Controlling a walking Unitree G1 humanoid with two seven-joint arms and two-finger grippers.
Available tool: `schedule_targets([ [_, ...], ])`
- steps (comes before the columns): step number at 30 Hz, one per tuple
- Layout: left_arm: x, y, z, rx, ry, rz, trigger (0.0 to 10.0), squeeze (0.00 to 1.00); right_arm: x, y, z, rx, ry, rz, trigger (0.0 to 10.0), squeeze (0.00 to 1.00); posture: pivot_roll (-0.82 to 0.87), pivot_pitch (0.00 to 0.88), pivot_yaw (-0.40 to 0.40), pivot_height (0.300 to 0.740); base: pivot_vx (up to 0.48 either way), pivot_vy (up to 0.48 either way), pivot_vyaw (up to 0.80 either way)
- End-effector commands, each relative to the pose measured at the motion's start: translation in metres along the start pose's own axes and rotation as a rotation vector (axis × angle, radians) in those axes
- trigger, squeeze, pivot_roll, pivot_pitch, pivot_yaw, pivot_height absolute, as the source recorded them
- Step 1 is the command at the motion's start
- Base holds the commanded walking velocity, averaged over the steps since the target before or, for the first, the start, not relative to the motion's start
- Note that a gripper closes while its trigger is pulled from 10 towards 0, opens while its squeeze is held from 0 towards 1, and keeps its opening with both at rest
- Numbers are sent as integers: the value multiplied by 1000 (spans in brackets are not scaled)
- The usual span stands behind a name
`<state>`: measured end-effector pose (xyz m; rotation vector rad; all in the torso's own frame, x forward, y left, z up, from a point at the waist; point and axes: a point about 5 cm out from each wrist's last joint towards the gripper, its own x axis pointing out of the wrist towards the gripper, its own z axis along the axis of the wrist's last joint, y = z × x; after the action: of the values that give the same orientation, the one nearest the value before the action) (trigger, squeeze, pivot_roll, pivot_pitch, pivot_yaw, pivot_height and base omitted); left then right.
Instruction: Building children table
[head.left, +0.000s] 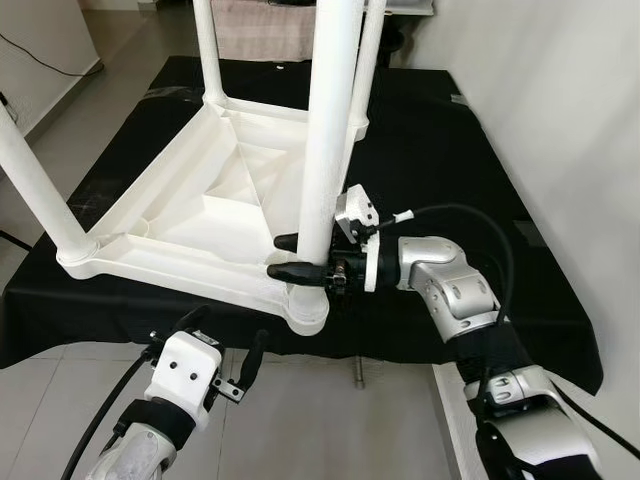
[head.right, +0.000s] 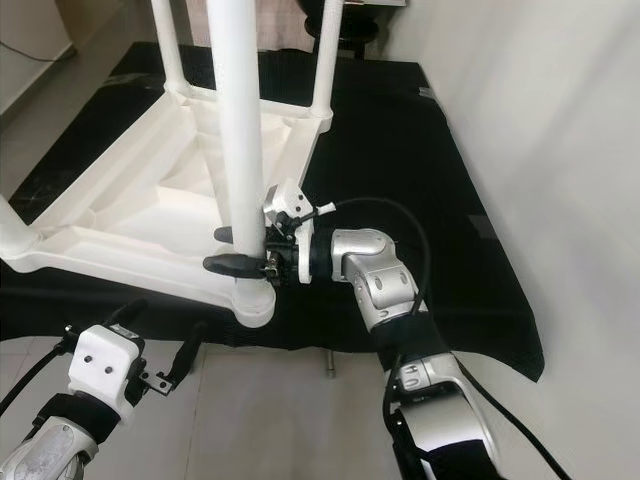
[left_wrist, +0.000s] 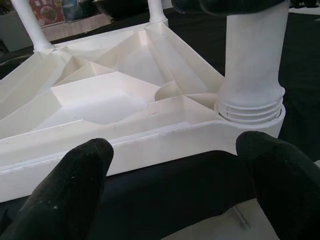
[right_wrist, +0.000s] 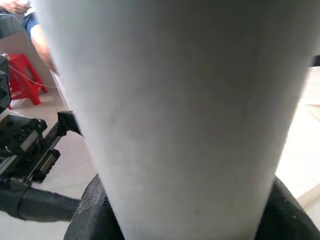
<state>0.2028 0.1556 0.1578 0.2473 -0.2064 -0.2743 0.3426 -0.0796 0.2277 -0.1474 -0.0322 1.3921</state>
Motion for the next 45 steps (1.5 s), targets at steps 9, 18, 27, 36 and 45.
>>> schedule_targets([
  [9,-2,0,-2,-10,14,-2,10000,0,-22,21,-53,127,156,-902,0,0,-25,190,-99,740,0,0,0],
  [18,1,4,-5,-5,21,-4,10000,0,21,34,-42,168,43,-748,7412,0,-5,181,-84,740,0,0,0],
  [27,0,3,-4,1,16,15,10000,0,19,31,-20,118,-17,-445,10000,1000,12,179,-99,740,0,0,0],
  [36,0,-1,-3,-26,16,-12,10000,0,-3,9,-7,-37,71,-82,10000,0,26,190,-110,740,0,0,0],
  [45,-4,-13,1,-131,7,-125,10000,0,-10,-3,-8,-6,122,4,0,0,37,199,-117,740,0,0,0],
])
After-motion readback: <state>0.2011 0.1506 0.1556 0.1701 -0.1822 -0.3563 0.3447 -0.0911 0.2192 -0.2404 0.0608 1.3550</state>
